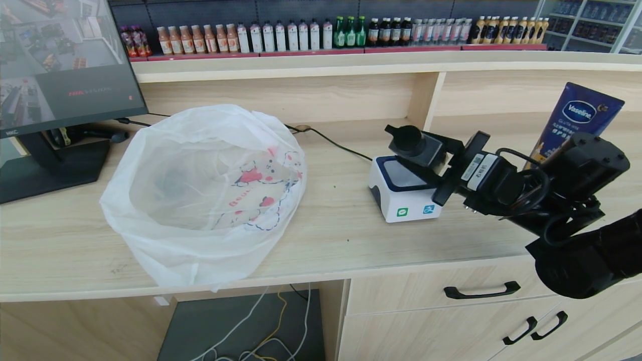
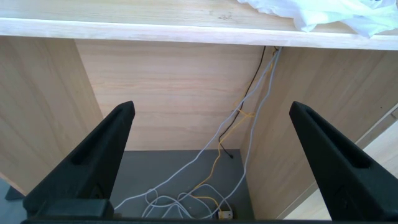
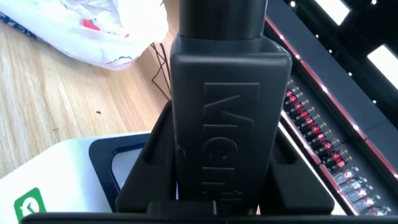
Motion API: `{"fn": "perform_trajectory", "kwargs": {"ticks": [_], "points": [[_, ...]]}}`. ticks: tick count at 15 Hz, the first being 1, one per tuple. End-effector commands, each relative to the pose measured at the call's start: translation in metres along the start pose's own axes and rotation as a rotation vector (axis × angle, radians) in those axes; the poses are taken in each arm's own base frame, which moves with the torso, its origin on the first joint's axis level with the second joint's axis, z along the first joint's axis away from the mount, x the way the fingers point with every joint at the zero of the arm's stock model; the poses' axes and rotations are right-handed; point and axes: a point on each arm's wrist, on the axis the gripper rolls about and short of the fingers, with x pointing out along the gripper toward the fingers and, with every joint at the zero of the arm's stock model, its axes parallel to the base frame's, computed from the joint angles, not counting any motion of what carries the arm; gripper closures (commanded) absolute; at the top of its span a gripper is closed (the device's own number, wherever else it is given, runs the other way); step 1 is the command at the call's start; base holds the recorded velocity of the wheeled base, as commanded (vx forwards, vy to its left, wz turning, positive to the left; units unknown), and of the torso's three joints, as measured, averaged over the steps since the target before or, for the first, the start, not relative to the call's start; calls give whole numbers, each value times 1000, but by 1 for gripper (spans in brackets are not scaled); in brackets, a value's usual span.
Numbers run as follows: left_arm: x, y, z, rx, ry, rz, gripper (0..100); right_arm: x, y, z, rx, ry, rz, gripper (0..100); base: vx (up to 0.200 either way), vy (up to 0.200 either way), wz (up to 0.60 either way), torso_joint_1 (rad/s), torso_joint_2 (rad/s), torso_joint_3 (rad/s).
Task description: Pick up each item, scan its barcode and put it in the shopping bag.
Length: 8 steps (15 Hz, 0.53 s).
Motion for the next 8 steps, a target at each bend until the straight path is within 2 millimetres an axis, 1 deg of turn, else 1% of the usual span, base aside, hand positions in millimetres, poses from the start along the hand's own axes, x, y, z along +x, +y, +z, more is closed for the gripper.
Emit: {"fn": "perform_trajectory", "kwargs": {"ticks": [1, 4, 7, 8], "points": [[0, 0, 0, 0, 0, 0, 0, 0, -5, 10, 1, -11, -23, 100, 0, 0, 0, 0, 0, 0], [0, 0, 0, 0, 0, 2, 0, 5, -6, 27, 76, 18, -106, 100, 0, 0, 0, 0, 0, 0], [0, 0, 0, 0, 0, 0, 0, 8, -8, 38, 236, 54, -257, 100, 0, 0, 0, 0, 0, 0], [0, 0, 0, 1, 0, 0, 0, 9, -2, 39, 364, 72, -283, 100, 0, 0, 0, 0, 0, 0]]}}
